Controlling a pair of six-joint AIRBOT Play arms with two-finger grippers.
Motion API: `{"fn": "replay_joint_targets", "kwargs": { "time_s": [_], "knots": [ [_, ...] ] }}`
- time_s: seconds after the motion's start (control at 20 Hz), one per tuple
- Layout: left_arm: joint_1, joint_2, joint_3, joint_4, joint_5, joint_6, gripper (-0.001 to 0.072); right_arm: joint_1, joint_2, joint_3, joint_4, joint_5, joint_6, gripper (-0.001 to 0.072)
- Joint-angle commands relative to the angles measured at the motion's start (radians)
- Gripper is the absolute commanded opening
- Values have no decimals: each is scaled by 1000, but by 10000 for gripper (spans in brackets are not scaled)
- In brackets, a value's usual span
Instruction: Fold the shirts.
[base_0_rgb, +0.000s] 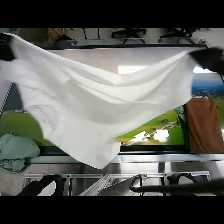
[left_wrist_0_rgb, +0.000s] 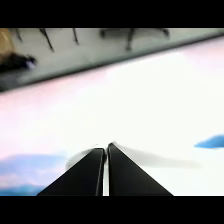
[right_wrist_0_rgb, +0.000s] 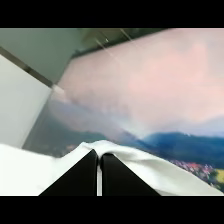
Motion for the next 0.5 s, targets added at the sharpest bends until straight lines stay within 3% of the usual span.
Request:
{"fn": "replay_joint_targets", "kwargs": {
  "time_s": [0.0,0.2,0.3,0.35,0.4,0.45],
  "knots": [
    [-43,-374,42,-8,10,-27,14,92,-177,-220,-56,-228,-139,20],
    [-54,-797,296,-7,-150,-68,14,122,-475,-200,3,-302,-222,21],
    [-54,-888,356,-8,-182,-117,15,122,-563,-161,12,-293,-221,22],
    [-51,-892,355,-7,-186,-166,16,116,-577,-137,11,-272,-221,69],
    [-43,-881,356,-8,-207,-188,140,106,-578,-100,7,-231,-221,209],
    [-32,-853,356,-8,-246,-203,467,93,-574,-53,-3,-175,-220,247]
  ]
}}
